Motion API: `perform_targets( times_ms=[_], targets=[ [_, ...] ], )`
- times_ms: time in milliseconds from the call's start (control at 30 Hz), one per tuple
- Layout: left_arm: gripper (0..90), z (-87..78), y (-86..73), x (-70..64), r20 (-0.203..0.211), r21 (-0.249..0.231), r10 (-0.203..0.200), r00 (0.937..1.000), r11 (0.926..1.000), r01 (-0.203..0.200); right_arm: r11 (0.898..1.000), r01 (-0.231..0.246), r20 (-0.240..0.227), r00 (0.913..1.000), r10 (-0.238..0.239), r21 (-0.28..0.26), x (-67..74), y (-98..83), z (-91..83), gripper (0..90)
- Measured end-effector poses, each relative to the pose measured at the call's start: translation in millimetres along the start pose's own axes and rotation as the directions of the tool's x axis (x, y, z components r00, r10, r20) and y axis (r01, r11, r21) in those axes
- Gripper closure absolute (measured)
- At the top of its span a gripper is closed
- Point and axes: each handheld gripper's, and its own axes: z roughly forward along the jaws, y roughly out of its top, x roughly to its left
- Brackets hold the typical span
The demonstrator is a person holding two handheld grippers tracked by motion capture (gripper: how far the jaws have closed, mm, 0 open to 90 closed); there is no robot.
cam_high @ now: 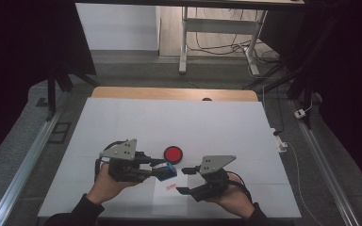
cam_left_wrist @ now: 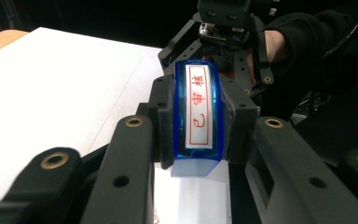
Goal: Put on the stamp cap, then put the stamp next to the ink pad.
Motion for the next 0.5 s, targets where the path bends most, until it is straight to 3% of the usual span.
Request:
perform_targets(
  times_ms=[400,500],
  targets=[
    [69.4,-7.4,-1.0,2.7,-0.057,0.009,-0.009,0.9984,0.9999,0.009,0.999,-0.006,0.065,0.9979,0.004,0.037,3.1,-5.4,-6.4,26.4],
    [69.3,-8.8,-2.0,4.0,-0.062,0.006,-0.021,0.9978,0.9997,0.022,0.999,-0.029,0.085,0.9961,0.026,0.030,3.3,-7.3,-8.0,23.9]
  ],
)
